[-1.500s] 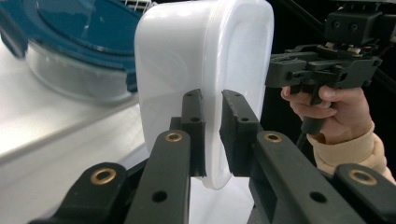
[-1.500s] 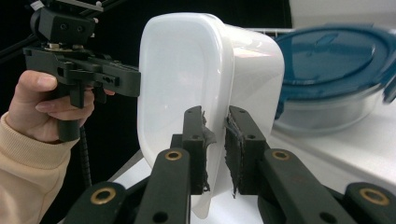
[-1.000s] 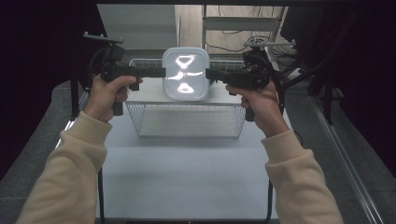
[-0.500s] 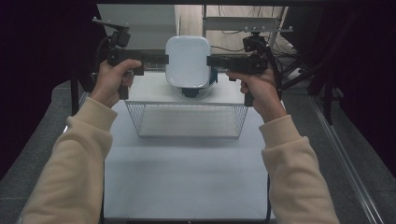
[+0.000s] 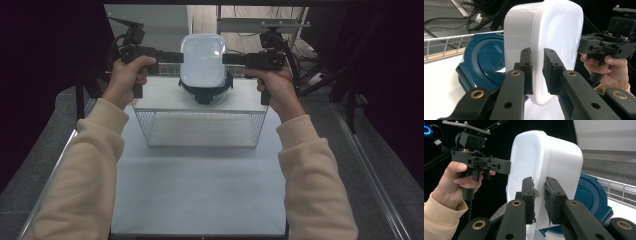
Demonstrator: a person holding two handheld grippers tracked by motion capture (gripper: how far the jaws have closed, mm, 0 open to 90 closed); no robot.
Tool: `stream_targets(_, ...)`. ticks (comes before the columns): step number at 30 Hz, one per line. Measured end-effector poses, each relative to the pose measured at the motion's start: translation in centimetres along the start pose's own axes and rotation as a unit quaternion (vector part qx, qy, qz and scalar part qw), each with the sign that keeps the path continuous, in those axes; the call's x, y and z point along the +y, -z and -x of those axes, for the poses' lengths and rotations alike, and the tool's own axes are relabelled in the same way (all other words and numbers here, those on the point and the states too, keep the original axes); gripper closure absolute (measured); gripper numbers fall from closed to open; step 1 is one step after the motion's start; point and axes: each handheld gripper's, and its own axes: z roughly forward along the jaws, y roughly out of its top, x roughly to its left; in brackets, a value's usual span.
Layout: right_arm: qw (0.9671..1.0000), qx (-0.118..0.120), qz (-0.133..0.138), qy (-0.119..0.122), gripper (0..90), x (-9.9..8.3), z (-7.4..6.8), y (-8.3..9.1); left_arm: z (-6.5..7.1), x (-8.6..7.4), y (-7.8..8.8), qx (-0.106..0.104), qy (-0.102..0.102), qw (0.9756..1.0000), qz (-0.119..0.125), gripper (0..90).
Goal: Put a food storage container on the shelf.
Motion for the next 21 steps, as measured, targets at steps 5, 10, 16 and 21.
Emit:
stream_targets(5, 0.9996, 0.003, -0.007, -0.027, 77.8, -0.1, 1.7, -0.9, -0.9, 0.1, -0.7, 0.005, 0.016, 0.9999, -0.004, 79.1)
stream_targets(10, 0.9965, 0.016, 0.010, -0.082, 77.0, 0.0, 3.4, -1.5, -2.0, 0.5, -1.3, -0.008, 0.046, 0.9988, 0.014, 78.7)
stream_targets(16, 0.9911, 0.006, 0.008, -0.133, 74.3, -0.1, 5.1, -2.3, -2.8, 0.7, -2.1, -0.023, 0.080, 0.9961, 0.029, 78.2)
stream_targets(21, 0.9874, 0.013, 0.015, -0.157, 73.9, -0.3, 5.9, -2.7, -3.5, 0.8, -2.4, -0.030, 0.096, 0.9943, 0.033, 77.0)
